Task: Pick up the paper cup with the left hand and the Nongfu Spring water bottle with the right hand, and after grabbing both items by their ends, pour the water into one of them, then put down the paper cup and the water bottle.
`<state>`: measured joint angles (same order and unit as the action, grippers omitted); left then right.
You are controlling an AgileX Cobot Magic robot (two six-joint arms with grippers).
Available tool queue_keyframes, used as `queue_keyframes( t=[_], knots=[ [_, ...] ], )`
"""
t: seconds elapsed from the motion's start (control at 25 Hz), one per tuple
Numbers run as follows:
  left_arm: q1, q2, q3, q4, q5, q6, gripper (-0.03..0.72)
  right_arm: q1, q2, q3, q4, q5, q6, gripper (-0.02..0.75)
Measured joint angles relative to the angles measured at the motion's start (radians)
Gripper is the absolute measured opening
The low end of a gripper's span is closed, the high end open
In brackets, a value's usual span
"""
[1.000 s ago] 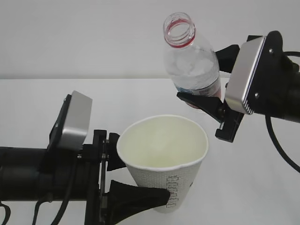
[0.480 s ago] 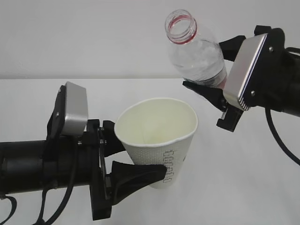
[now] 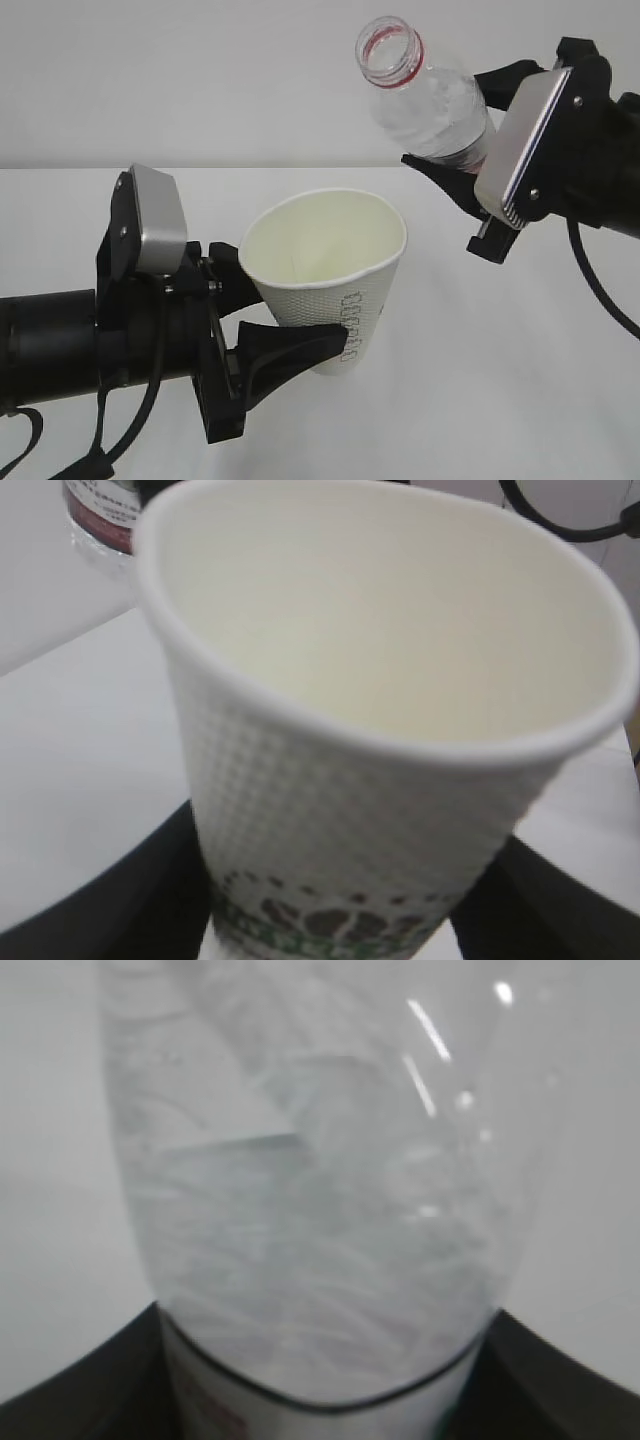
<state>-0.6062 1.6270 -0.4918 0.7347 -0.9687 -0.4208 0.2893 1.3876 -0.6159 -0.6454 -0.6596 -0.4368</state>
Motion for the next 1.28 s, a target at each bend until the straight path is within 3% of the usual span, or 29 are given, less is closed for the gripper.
queue_keyframes(
  t=[1.28],
  knots=[
    [0.0,0.0,0.0,-0.002,0.0,0.002,0.491,0.0,0.001,0.0,0.026,-0.004,-0.231,0.485]
  ],
)
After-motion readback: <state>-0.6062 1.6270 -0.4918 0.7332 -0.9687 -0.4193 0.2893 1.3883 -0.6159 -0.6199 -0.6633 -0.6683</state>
